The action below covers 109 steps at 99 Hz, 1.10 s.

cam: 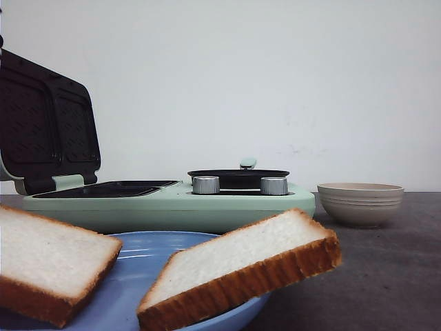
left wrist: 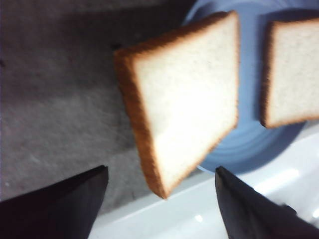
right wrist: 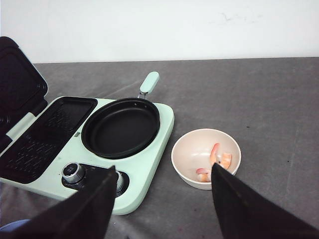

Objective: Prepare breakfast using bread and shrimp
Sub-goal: 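Move the left gripper down over the bread slice on the blue plate, then grasp the bread slice nearest the left gripper by its crust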

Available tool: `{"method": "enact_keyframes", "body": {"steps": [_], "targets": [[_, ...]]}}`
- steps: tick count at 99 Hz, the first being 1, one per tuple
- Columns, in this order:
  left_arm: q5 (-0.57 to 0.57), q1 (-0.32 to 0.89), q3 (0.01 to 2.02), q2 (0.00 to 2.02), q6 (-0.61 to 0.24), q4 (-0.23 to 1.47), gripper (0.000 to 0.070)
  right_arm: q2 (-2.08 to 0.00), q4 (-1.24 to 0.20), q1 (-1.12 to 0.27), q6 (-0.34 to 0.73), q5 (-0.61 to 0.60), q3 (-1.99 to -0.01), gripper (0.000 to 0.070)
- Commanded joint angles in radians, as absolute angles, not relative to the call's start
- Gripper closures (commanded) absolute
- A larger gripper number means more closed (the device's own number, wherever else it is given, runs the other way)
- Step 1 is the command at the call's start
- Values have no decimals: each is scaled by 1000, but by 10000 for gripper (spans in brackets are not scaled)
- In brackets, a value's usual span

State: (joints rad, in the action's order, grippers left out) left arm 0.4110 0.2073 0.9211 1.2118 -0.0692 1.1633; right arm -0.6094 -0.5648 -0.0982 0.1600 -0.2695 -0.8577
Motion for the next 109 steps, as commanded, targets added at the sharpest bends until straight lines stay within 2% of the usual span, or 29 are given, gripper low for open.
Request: {"method": "enact_keyframes", "body": {"steps": [1, 18, 47, 109], "targets": [[404, 211, 935, 1224, -68, 1124, 299, -613, -558, -102, 148, -273, -878, 329], [457, 211, 935, 1256, -52, 1091, 299, -613, -558, -102, 148, -273, -878, 329], [446, 200, 935, 1342, 13, 1025, 299, -613, -559, -102, 145, -273, -878, 329], [478, 196, 935, 1432, 64, 922, 306, -613, -559, -102, 142, -273, -878, 329]]}}
